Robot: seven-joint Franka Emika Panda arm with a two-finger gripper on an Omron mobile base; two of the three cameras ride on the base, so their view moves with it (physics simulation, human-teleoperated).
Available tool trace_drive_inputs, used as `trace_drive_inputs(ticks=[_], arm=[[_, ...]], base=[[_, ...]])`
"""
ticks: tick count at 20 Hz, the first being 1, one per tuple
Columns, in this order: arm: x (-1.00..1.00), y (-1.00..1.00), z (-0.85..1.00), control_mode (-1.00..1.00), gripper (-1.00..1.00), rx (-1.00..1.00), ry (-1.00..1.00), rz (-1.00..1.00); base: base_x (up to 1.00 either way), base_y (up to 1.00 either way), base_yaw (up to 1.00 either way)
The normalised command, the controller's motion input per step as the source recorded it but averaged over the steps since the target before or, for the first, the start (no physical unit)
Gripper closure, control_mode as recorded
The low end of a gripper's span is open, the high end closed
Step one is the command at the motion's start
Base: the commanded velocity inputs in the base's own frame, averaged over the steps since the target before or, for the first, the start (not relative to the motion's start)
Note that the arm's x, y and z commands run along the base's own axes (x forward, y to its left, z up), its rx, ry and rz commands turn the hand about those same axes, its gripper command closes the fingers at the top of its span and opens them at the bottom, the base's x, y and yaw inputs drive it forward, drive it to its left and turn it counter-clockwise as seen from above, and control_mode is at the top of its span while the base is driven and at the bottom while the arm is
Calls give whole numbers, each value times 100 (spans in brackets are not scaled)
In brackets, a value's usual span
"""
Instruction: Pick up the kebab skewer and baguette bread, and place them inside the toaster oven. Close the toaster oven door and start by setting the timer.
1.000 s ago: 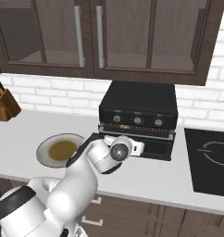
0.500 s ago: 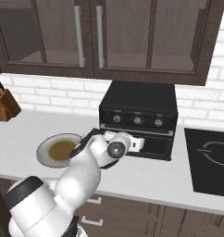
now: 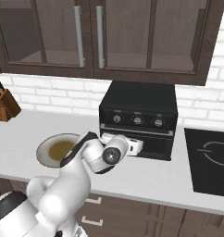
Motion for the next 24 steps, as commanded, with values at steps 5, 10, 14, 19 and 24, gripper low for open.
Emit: trace_drive_inputs(ticks=[5,10,14,19,24], arm=[[-44,0,34,-100,-100,0,0,0],[-41,-7,53,-100,-100,0,2,0],[-46,-4,50,-100,-100,0,3,0],[-4,33,4,-100,-100,0,-6,0],[0,6,2,-100,-100,-3,-5,1]], base=[[0,0,0],[0,0,0],[0,0,0],[0,0,0],[0,0,0]])
